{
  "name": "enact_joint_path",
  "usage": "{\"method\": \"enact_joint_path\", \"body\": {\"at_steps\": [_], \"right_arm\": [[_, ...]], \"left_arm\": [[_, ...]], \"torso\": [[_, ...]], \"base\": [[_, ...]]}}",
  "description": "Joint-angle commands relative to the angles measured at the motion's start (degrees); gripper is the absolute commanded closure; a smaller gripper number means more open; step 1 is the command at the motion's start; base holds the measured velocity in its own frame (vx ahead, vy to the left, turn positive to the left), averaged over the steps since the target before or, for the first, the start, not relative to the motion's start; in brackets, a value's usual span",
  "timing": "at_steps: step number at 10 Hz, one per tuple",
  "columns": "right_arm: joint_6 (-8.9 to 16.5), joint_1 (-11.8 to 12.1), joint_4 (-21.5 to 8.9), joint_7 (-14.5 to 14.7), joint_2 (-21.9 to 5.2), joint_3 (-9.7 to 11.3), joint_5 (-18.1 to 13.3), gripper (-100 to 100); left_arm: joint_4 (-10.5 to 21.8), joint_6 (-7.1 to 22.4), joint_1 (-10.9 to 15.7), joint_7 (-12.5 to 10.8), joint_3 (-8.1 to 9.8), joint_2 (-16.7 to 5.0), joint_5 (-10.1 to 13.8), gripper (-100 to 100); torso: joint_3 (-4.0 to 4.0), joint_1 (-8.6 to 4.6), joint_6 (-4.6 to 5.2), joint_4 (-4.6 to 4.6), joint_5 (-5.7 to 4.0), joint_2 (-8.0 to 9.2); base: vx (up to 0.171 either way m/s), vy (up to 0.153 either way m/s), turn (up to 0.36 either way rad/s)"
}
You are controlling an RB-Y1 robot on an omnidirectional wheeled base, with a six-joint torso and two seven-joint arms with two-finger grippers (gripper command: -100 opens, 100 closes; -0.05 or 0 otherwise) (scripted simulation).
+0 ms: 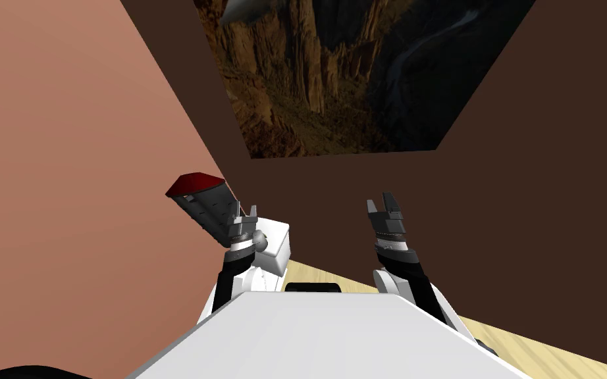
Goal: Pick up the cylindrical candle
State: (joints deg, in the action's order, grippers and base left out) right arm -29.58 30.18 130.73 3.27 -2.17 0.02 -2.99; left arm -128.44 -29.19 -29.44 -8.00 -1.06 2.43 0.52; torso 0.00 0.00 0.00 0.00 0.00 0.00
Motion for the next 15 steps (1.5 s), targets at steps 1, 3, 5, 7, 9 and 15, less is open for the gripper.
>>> {"method": "enact_joint_path", "body": {"at_steps": [1,3,5,7,9,15], "right_arm": [[0.0,0.0,0.0,0.0,0.0,0.0,0.0,0],[0.0,0.0,0.0,0.0,0.0,0.0,0.0,0],[0.0,0.0,0.0,0.0,0.0,0.0,0.0,0],[0.0,0.0,0.0,0.0,0.0,0.0,0.0,0],[0.0,0.0,0.0,0.0,0.0,0.0,0.0,0],[0.0,0.0,0.0,0.0,0.0,0.0,0.0,0]], "left_arm": [[0.1,0.6,0.0,0.2,0.0,-2.9,0.9,-100],[0.2,1.3,0.1,0.3,0.0,-5.5,1.9,-100],[0.3,2.1,0.1,0.6,0.01,-8.0,3.1,-100],[0.3,3.2,0.2,0.8,0.02,-10.5,4.6,-100],[0.4,5.6,0.3,1.5,0.07,-14.4,8.4,-100],[0.3,10.2,0.5,2.8,0.21,-23.4,15.7,-100]], "torso": [[0.0,0.0,0.0,0.0,0.0,0.0],[0.03,0.03,0.0,0.01,0.01,0.05],[0.07,0.07,0.01,0.02,0.01,0.12],[0.06,0.05,0.01,0.02,0.01,0.11],[0.06,0.08,0.01,0.02,0.02,0.11],[0.11,0.08,-0.01,0.04,0.02,0.18]], "base": [[-0.01,0.001,-0.041],[-0.015,0.004,-0.021],[-0.032,0.012,-0.042],[-0.026,0.008,-0.04],[-0.041,0.018,-0.083],[-0.047,0.016,-0.063]]}}
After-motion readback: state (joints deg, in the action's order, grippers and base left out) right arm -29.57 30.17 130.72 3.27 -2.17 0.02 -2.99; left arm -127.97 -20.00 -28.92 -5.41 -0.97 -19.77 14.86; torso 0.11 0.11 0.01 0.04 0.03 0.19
